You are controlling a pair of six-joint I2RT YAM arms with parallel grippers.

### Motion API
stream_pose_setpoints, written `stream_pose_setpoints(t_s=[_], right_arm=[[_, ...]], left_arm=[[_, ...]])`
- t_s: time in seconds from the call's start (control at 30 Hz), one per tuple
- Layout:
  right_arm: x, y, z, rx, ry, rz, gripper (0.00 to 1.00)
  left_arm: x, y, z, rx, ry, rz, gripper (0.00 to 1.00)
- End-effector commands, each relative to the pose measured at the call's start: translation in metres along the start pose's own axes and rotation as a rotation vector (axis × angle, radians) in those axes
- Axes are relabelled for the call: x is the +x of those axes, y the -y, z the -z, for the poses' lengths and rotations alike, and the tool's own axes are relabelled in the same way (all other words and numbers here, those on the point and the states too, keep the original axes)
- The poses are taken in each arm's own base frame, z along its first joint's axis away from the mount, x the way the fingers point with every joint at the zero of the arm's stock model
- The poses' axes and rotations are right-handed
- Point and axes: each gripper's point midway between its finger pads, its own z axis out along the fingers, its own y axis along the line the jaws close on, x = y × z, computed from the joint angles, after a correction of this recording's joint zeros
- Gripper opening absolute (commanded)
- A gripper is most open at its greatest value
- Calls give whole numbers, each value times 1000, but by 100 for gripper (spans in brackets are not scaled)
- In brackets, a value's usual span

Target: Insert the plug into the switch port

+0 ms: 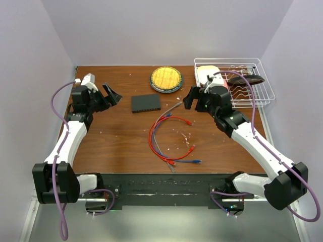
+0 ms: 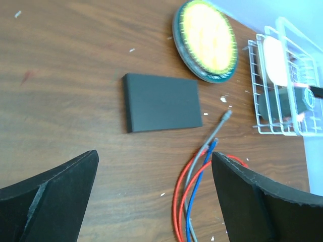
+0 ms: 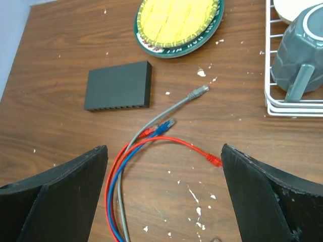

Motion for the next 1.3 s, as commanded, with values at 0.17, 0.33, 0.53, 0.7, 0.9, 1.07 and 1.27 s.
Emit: stream_pose_setpoints(t_s=[0.17, 0.33, 0.53, 0.7, 0.9, 1.07, 1.27], right_arm=[[26, 4, 6, -5, -76, -39, 99], [32, 4, 6, -5, -98, -59, 98], [48, 7, 7, 5, -146, -87, 99], [55, 13, 12, 24, -160, -94, 99], [60, 16, 19, 29, -168, -102, 98], [63, 21, 23, 47, -168, -98, 99], [62, 26, 25, 68, -163, -91, 99]], left_arm=[[21, 105, -38, 88, -95, -359, 100], [64, 132, -85, 17, -203, -502, 100], [114, 171, -130, 9, -282, -702, 98], [142, 182, -161, 17, -309, -772, 95], [157, 176, -192, 2, -329, -820, 83], [168, 174, -208, 18, -350, -846, 76], [193, 161, -217, 30, -402, -846, 66]])
